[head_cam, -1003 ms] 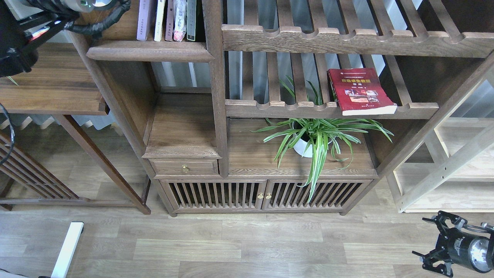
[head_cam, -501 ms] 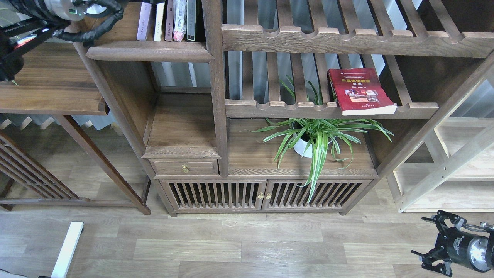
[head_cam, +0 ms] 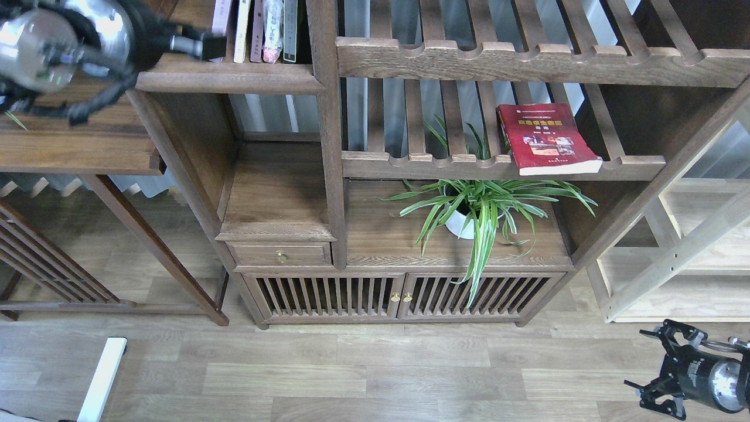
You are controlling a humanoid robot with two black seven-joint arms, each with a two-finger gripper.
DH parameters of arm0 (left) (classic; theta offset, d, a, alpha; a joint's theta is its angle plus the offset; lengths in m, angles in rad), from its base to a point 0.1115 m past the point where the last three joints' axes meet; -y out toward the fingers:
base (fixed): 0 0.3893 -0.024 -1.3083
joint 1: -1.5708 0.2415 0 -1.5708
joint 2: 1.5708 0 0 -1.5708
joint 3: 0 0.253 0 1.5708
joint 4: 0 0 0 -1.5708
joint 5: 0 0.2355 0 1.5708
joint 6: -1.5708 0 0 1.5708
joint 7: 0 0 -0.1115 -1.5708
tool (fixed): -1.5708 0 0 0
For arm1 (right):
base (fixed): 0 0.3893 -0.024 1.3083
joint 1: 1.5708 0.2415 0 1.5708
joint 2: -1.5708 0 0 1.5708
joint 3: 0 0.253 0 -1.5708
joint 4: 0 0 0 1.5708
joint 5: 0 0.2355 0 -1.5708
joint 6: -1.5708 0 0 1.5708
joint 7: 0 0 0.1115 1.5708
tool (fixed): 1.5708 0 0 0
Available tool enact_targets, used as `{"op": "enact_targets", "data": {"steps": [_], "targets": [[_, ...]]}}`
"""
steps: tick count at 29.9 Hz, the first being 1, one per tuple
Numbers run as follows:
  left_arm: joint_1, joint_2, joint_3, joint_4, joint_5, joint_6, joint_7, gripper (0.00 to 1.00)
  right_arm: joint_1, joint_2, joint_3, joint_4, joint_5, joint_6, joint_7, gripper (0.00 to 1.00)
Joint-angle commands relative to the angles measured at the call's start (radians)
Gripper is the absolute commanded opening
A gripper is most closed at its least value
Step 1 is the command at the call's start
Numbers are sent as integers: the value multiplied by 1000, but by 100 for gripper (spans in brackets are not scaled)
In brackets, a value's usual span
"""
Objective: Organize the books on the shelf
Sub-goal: 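Withdraw the left gripper from the upper shelf and lower it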
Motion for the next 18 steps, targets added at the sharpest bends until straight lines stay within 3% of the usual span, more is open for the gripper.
{"op": "enact_targets", "data": {"steps": [1,7,18], "targets": [[55,68,0,-94,31,-1,-4,84,-3,-2,-1,-1,-1,0,0,100],[173,137,0,-200,129,-54,-22,85,-6,-2,-1,-1,0,-3,0,100],[451,139,0,-220,377,-102,-91,87,-32,-2,-1,-5,0,-17,0,100]]}}
